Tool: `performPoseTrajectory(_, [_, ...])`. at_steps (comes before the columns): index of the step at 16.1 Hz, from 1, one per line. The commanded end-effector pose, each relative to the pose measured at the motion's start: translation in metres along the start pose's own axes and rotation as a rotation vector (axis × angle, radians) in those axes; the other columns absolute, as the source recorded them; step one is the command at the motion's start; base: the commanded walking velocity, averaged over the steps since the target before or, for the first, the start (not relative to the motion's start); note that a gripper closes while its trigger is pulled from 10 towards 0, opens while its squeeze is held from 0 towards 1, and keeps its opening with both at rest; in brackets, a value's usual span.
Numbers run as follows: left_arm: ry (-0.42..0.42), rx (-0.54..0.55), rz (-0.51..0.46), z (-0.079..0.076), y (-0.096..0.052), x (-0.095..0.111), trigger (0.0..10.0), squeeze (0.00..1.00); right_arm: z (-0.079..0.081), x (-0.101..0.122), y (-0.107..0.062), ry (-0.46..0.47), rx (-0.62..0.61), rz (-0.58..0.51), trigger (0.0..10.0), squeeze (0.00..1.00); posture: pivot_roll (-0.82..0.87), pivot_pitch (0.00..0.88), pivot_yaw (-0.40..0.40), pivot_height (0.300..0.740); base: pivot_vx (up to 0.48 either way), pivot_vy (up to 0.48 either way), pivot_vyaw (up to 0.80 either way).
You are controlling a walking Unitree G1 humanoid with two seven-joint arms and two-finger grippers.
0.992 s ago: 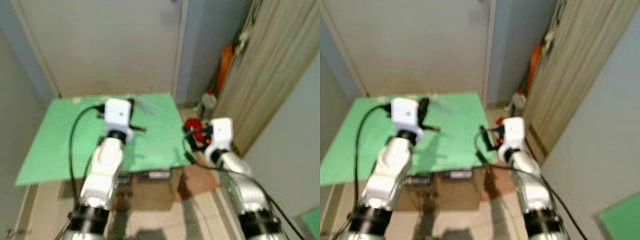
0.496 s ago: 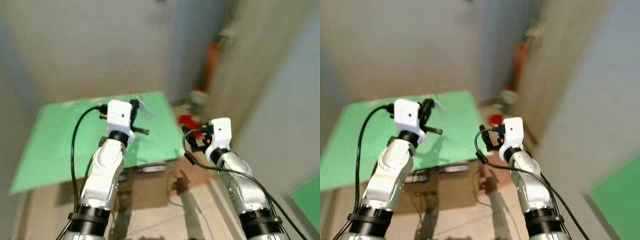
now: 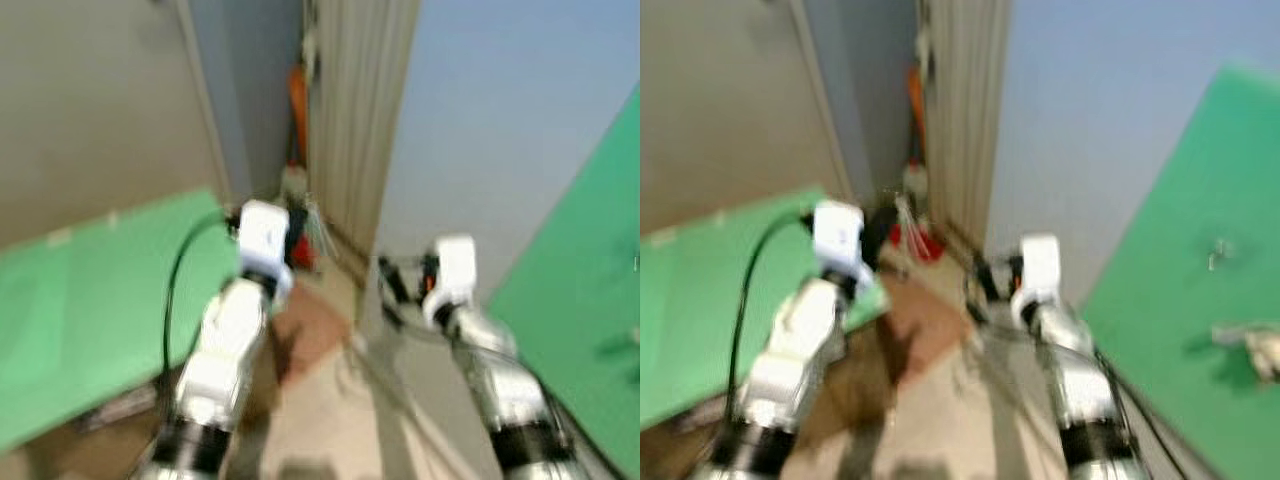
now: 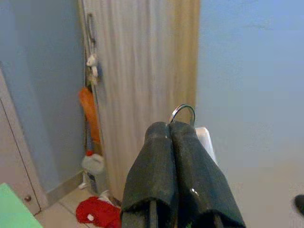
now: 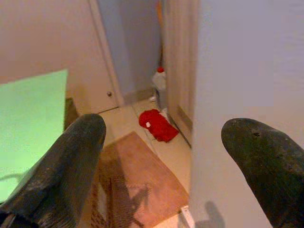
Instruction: Hang keys on a hook
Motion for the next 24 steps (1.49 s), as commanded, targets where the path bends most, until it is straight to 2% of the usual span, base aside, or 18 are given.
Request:
performPoseTrajectory(1, [0.000, -0.002, -0.013, 0.0013, -0.0012, 0.0029, 0.0, 0.00, 0.0024, 0.0033, 0.0010, -0.003, 0.007, -0.012, 10.0, 0.00, -0.03, 0.000, 0.006, 0.740, 0.000, 0.000, -0.74])
performPoseTrajectory(9, [-0.020, -0.017, -0.016, -0.0013, -0.0035, 0.0016, 0.0, 0.00, 0.0047, -0.0010, -0.0010, -0.014, 0.029, 0.002, 10.0, 0.00, -0.03, 0.000, 0.008, 0.740, 0.000, 0.033, -0.72])
performPoseTrajectory(18, [-0.017, -0.030, -0.015, -0.0032, -0.0045, 0.0010, 0.0, 0.00, 0.0044, -0.0022, -0.0010, -0.003, 0.022, 0.007, 10.0, 0.00, -0.03, 0.000, 0.010, 0.740, 0.000, 0.460, -0.70])
performPoseTrajectory(24, [-0.002, -0.054, -0.003, -0.0065, -0.0032, -0.0006, 0.0, 0.00, 0.0036, -0.0017, -0.0009, -0.007, 0.005, 0.000, 10.0, 0.00, -0.03, 0.000, 0.015, 0.740, 0.000, 0.000, -0.69])
Point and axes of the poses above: a point about 5 cm out from each wrist's last joint towards the gripper, its own y axis pointing out of the wrist towards the gripper, its own x axis along the axis of the wrist's last joint, z = x × y, the point moved 1 cm from there along y, pointing out of the wrist towards the gripper, and after that the axes turned 6 degrees about -y, right-handed, at the moved point
